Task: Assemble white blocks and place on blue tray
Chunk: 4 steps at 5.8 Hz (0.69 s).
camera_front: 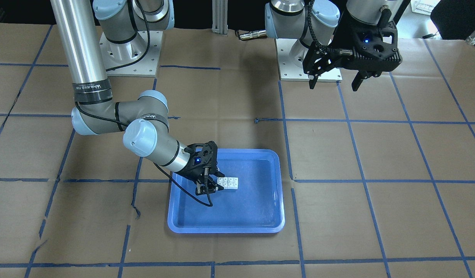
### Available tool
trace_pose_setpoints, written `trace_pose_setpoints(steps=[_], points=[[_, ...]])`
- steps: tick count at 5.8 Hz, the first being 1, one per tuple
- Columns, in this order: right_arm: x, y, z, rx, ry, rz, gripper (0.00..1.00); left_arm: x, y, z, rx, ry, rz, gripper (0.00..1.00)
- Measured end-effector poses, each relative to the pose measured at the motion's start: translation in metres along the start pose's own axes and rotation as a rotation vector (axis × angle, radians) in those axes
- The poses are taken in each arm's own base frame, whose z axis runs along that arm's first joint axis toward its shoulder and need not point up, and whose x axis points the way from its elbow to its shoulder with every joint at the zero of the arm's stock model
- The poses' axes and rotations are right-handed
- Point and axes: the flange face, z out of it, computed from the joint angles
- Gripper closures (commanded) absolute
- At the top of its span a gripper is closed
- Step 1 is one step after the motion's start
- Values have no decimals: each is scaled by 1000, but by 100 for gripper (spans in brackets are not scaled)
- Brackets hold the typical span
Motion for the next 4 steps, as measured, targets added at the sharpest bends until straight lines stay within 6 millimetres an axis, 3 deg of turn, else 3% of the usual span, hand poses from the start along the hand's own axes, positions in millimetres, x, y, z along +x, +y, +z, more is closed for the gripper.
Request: trace_pose_setpoints(steps=[1, 4], points=[[1, -1, -1, 1, 2, 5, 1, 0, 0, 0, -1, 0, 0, 1], [11, -16, -20, 4, 42, 135, 0, 0, 0, 0, 1, 0, 0, 1]])
